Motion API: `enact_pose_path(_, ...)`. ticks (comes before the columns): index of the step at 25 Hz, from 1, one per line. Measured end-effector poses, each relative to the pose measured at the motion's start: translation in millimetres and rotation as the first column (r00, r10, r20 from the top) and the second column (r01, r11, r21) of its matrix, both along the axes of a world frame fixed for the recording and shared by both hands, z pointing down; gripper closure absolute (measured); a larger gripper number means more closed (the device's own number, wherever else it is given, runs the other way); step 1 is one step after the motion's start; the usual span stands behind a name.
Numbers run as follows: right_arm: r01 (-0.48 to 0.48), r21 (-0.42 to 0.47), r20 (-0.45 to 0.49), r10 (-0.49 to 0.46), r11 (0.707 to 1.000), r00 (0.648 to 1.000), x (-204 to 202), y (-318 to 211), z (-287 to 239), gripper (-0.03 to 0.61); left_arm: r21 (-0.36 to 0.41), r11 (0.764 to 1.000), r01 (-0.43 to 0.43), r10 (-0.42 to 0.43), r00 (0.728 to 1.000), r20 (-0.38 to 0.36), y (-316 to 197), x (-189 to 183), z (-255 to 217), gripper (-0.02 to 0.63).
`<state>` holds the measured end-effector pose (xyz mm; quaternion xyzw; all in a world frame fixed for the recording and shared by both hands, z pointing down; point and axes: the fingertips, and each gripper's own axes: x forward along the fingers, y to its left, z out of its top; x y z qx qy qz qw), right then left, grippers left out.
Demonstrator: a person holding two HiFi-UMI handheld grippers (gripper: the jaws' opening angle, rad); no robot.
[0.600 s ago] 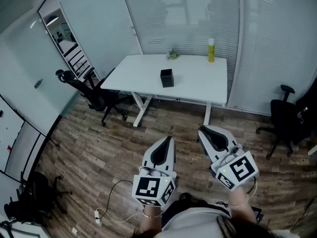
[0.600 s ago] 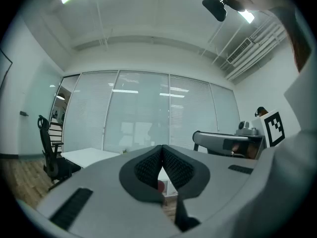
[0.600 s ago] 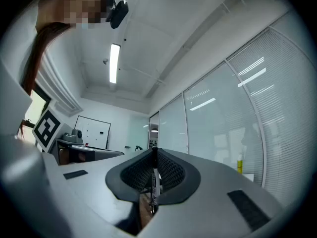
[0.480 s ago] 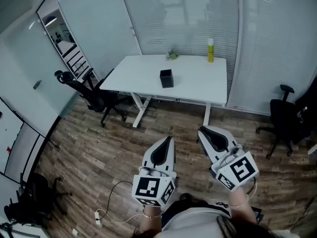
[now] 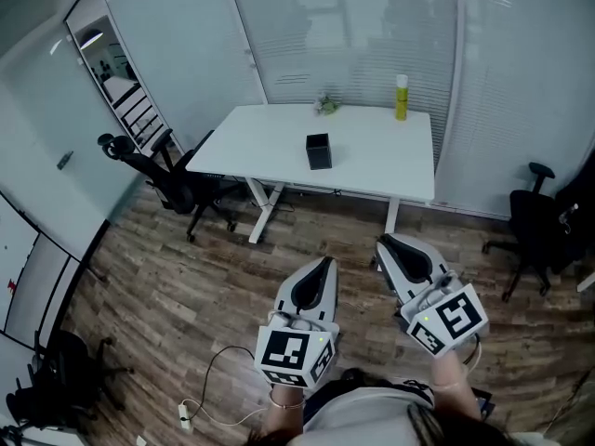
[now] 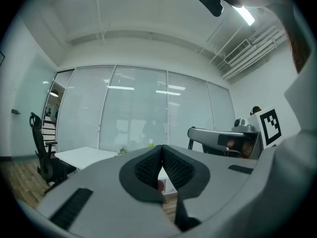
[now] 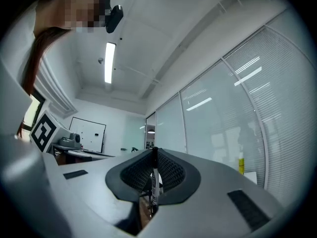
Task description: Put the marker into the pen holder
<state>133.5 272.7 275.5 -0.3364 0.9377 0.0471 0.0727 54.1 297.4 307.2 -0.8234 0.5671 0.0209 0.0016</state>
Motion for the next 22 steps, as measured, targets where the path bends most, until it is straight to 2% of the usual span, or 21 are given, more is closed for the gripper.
enact_pose_path(5,-0.014,0.009,0.038,0.014,1.000,0.999,-16,-21,-3,0.528,-0.009,1.000,-0.005,0.005,1.000,-0.006,-19,-21,5,0.595)
enact_pose_path(11,-0.038,0.030,0.010,0.038,0.999,0.999,-36,-36,-2,0.528,-0.009,1.000,-0.017,0.016,1.000,-0.022,-35,-42,7,0.595)
enact_pose_path(22,-0.050,0.005,0.018,0.050,0.999,0.999,-55,-72,5,0.528,-0.038,0.998,-0.054,0.052,0.998,-0.040,-72,-52,21,0.595)
